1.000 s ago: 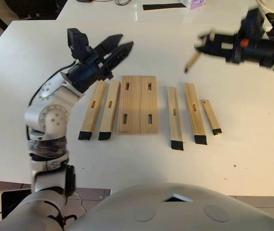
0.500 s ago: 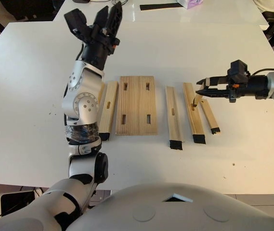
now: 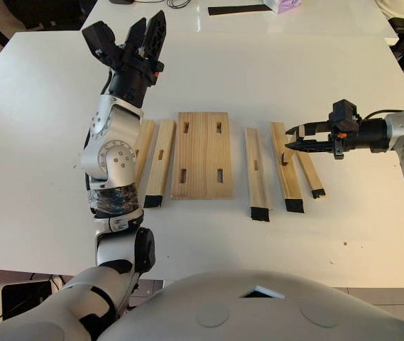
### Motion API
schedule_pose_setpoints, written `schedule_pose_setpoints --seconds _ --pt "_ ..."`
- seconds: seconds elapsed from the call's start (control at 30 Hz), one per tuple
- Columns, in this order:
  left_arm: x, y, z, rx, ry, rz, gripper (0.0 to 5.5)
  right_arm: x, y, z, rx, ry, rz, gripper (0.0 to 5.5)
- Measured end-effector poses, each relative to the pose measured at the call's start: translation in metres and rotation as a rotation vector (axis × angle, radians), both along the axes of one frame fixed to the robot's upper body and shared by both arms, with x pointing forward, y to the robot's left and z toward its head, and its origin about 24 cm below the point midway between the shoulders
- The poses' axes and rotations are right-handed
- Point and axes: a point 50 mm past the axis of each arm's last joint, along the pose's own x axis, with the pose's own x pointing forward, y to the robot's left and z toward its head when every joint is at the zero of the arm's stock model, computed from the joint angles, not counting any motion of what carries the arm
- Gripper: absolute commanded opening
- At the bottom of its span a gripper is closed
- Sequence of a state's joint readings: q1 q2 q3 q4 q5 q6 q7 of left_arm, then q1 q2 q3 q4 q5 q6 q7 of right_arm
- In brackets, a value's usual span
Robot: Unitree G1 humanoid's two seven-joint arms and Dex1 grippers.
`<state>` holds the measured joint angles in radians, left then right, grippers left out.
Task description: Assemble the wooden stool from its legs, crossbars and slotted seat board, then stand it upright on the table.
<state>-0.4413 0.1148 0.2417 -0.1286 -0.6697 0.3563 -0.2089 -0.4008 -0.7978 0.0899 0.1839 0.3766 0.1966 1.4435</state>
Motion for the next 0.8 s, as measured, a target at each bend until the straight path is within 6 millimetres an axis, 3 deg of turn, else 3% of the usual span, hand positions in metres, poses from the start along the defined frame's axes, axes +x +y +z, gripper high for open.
schedule_pose_setpoints --seconds 0.5,0.8 --pt "0.002 0.0 -0.008 0.007 0.016 0.003 2.59 0.01 -0.009 0.001 -0.011 -0.027 -0.002 1.31" --pt "-0.002 -0.001 -0.028 -0.016 0.071 0.013 2.59 0.013 -0.009 0.001 -0.053 -0.058 0.048 1.31"
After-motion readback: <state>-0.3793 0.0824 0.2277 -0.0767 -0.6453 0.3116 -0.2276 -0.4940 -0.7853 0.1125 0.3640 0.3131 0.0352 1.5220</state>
